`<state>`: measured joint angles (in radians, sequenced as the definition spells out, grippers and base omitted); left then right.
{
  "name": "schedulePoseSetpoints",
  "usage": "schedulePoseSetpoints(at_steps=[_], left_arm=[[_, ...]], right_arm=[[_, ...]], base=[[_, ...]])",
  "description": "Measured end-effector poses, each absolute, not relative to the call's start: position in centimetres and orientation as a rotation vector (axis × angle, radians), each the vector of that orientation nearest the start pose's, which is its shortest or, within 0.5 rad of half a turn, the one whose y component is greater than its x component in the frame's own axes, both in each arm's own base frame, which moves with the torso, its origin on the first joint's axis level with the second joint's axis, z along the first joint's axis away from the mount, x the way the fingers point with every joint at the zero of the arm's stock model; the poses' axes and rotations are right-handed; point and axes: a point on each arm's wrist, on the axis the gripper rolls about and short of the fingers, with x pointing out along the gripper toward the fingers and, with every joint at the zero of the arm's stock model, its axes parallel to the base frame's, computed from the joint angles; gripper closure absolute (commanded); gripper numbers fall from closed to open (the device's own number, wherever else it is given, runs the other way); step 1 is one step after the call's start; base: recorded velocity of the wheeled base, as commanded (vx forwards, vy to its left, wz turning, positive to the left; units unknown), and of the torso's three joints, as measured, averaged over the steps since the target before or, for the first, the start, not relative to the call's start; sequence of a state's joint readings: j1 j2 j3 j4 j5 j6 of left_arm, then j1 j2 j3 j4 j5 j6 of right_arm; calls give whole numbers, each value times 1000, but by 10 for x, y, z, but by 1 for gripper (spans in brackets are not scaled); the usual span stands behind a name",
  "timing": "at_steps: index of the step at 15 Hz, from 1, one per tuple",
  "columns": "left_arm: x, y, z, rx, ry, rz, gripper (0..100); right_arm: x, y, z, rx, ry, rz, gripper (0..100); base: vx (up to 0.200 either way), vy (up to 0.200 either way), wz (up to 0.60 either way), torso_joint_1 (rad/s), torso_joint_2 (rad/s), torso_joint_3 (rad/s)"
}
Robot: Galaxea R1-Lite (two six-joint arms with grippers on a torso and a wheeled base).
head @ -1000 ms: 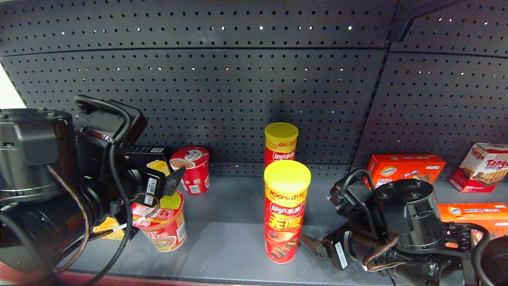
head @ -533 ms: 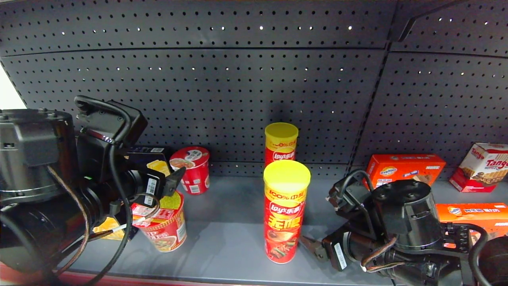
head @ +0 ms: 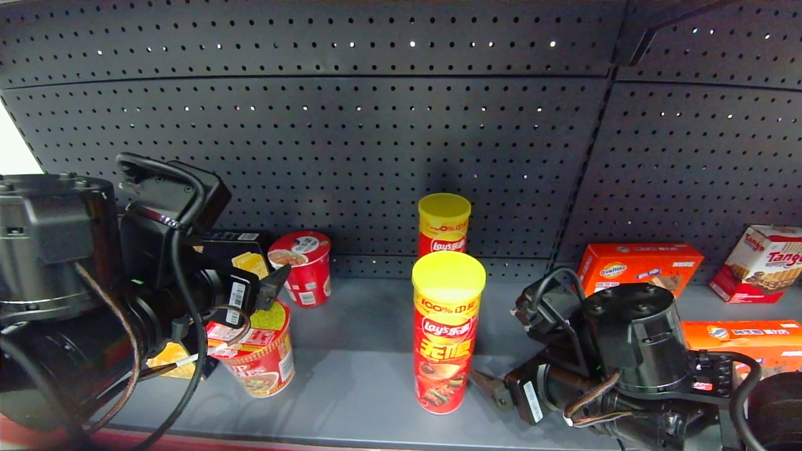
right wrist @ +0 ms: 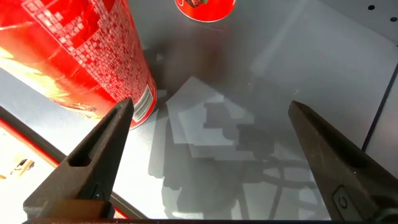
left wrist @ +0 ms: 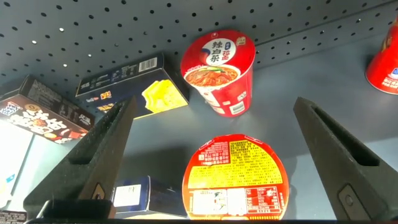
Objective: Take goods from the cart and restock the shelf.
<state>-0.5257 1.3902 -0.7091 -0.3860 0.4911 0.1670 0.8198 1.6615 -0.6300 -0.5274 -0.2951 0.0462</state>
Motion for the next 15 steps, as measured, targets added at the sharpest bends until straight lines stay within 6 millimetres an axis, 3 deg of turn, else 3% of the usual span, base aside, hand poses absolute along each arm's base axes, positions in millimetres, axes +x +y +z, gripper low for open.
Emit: schedulePoseSetpoints(at_steps=[4, 9, 15], left_arm=[[198, -102, 214, 311, 257, -54, 0], [185, -94, 223, 286, 215, -46, 0], [143, -48, 223, 240, 165, 82, 0]], right_arm=[[186, 186, 145, -211, 426, 488, 0], [179, 159, 175, -141, 327, 426, 0], [161, 99, 205, -42, 192, 281, 0]], base=[[0, 0, 0, 0, 0, 0], [0, 0, 0, 0, 0, 0], [0, 0, 0, 0, 0, 0]])
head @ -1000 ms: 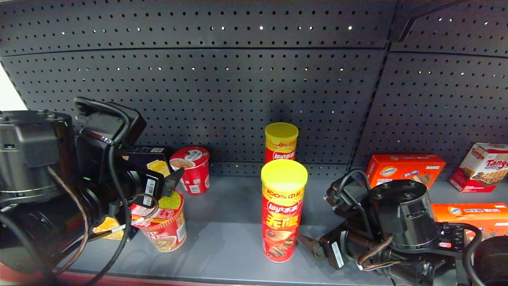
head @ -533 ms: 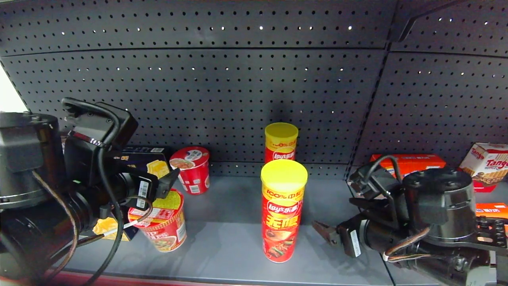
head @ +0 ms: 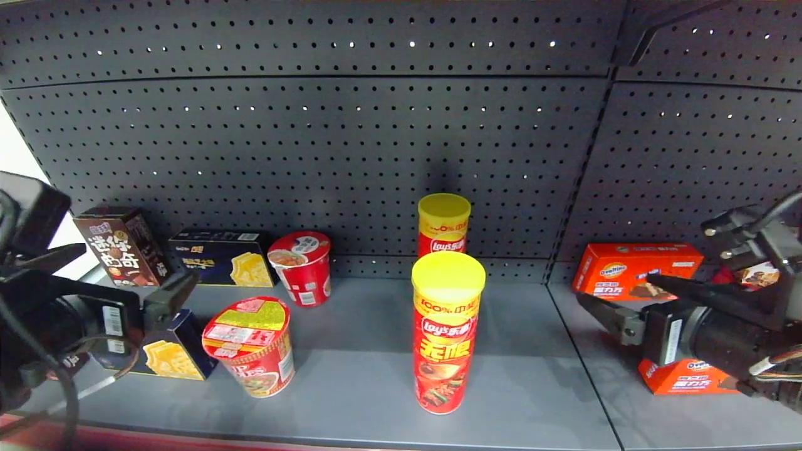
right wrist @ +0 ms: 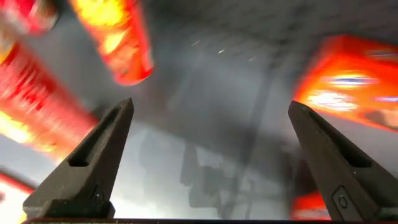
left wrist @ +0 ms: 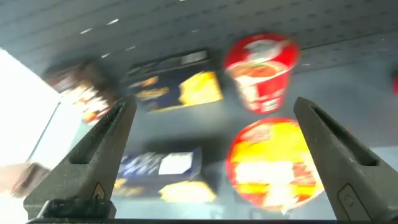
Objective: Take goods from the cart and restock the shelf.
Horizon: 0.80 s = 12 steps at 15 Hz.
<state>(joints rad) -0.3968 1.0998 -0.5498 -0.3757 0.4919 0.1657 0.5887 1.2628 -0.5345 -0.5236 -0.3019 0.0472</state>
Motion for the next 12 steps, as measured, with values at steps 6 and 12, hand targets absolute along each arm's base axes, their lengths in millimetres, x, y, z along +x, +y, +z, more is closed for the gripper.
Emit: schedulePoseSetpoints(at_steps=[6, 12], left_arm=[[131, -47, 238, 205, 89, 28, 0], [177, -113, 239, 199, 160, -157, 0]], right_arm=[[151, 74, 212, -9, 145, 227, 0], [160, 74, 201, -23, 196, 221, 0]], base=[[0, 0, 0, 0, 0, 0], [0, 0, 0, 0, 0, 0]])
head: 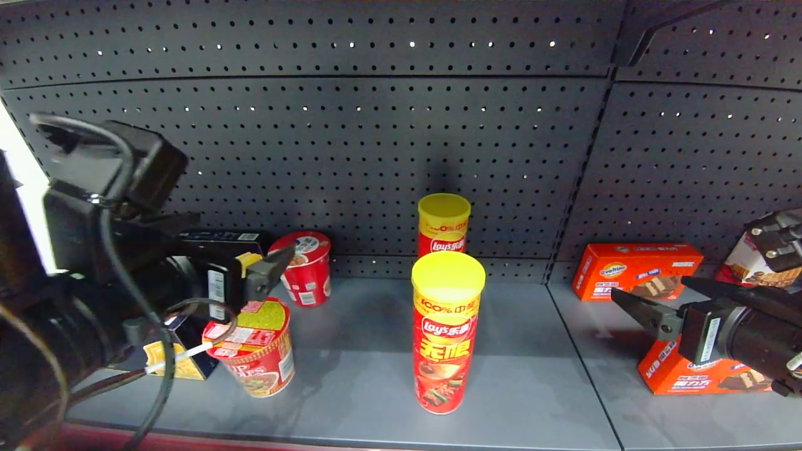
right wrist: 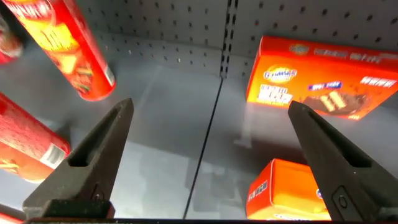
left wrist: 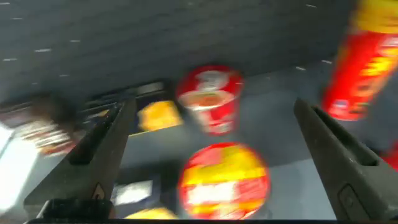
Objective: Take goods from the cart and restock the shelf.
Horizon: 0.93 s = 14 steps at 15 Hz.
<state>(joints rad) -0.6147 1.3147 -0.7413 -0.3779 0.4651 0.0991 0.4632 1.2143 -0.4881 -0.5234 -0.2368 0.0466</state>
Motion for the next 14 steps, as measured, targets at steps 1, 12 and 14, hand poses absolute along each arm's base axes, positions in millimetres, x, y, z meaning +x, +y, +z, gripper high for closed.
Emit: schedulePoseSetpoints(at_steps=[1, 12, 14], left_arm=[[186, -121, 236, 196, 179, -147, 0], [194, -179, 199, 169, 290, -143, 0], [193, -181, 191, 170, 314, -143, 0]], right_arm=[[161, 73, 199, -25, 203, 216, 0], [176, 77, 190, -41, 253, 210, 0], [176, 76, 189, -43, 259, 206, 0]], base=[[0, 0, 0, 0, 0, 0], [0, 0, 0, 0, 0, 0], [0, 0, 0, 0, 0, 0]])
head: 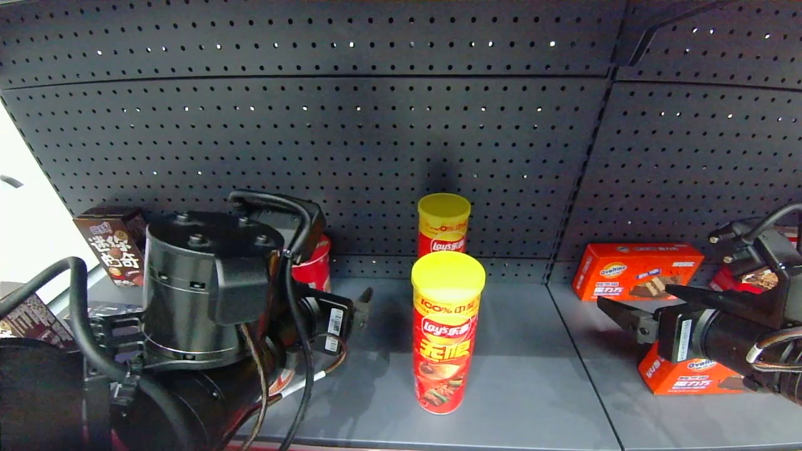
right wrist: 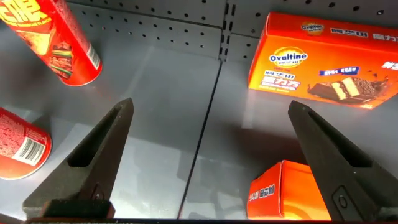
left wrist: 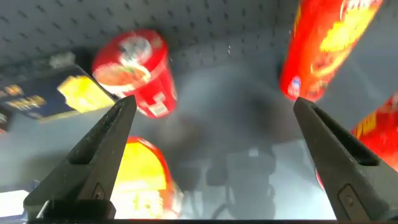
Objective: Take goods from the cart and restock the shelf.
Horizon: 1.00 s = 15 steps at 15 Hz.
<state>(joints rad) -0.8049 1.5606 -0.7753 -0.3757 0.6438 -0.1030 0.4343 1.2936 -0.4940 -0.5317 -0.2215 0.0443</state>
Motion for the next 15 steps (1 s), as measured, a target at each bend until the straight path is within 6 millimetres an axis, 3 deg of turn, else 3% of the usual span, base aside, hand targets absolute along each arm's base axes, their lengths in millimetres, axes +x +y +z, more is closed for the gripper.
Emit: schedulePoseSetpoints(at_steps=[8, 15], left_arm=[[184, -191, 169, 166, 379, -179, 0], [179, -195, 182, 291, 460, -251, 0]], right_arm=[[177, 75, 186, -45, 270, 197, 0], [176, 74, 184, -46, 276, 203, 0]], base=[[0, 0, 0, 0, 0, 0], [0, 0, 0, 0, 0, 0]])
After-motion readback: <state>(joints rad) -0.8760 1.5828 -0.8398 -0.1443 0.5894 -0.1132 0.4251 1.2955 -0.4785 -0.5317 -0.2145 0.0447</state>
